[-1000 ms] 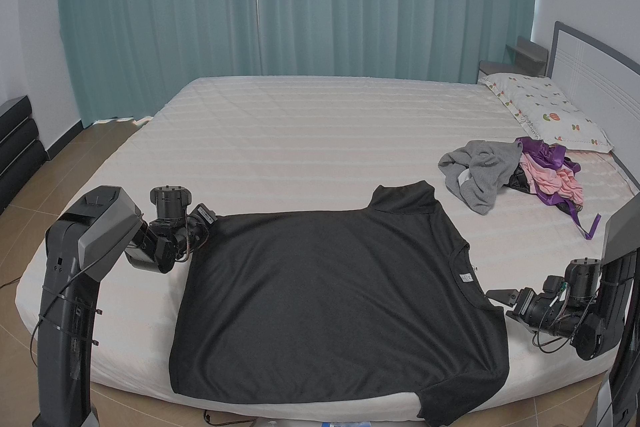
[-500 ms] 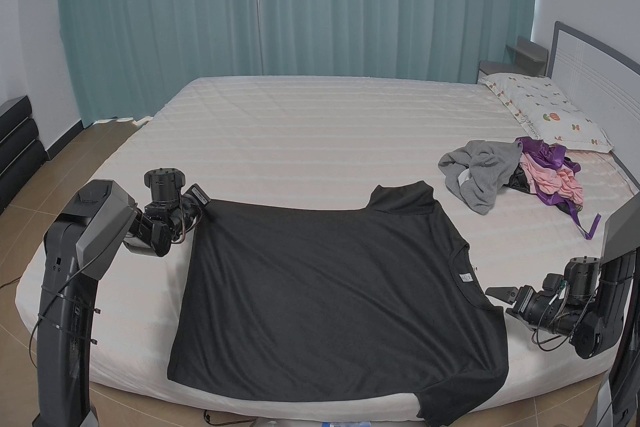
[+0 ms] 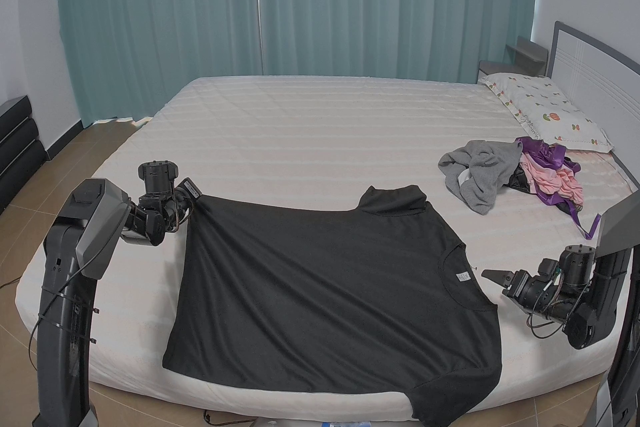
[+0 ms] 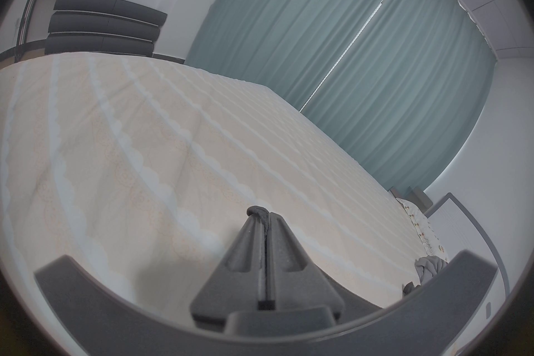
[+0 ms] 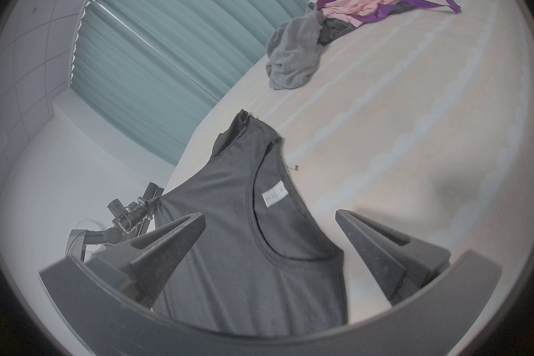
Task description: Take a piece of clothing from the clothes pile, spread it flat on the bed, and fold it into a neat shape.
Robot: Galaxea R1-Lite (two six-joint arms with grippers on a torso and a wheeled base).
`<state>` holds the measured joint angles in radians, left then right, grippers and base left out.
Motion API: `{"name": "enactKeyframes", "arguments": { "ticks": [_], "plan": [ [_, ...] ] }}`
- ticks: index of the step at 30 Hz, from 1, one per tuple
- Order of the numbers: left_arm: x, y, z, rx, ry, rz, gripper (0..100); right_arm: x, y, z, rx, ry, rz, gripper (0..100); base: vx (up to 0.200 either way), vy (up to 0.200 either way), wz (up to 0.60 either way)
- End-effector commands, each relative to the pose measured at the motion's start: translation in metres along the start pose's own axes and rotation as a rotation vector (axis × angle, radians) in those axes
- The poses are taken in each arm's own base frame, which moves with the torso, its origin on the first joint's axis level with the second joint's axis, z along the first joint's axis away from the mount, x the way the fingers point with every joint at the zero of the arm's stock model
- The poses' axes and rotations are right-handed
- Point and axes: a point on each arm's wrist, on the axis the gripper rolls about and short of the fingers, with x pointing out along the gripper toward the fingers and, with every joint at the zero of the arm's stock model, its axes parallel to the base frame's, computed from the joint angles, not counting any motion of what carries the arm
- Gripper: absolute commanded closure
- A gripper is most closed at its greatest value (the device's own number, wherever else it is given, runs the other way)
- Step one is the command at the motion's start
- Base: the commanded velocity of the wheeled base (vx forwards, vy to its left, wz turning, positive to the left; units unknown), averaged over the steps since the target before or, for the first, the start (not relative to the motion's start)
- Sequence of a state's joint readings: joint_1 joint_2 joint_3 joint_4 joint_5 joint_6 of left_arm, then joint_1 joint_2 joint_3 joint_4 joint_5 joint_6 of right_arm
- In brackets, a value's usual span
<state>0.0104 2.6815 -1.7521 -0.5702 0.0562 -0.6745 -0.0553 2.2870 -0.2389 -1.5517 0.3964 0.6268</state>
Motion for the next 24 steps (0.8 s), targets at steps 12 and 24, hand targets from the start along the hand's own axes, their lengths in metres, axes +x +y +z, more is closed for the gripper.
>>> {"name": "enactKeyframes", "arguments": {
  "ticks": [12,24],
  "plan": [
    [-0.003,-0.002,-0.006,0.015,0.011,0.092,100,0.137,0.034,0.075,-0.048,-0.003,0.001,0,0.0,0.0,0.0],
    [-0.008,0.0,-0.014,0.022,0.035,0.121,100,0.201,0.032,0.09,-0.026,0.083,-0.047,0,0.0,0.0,0.0]
  ]
}}
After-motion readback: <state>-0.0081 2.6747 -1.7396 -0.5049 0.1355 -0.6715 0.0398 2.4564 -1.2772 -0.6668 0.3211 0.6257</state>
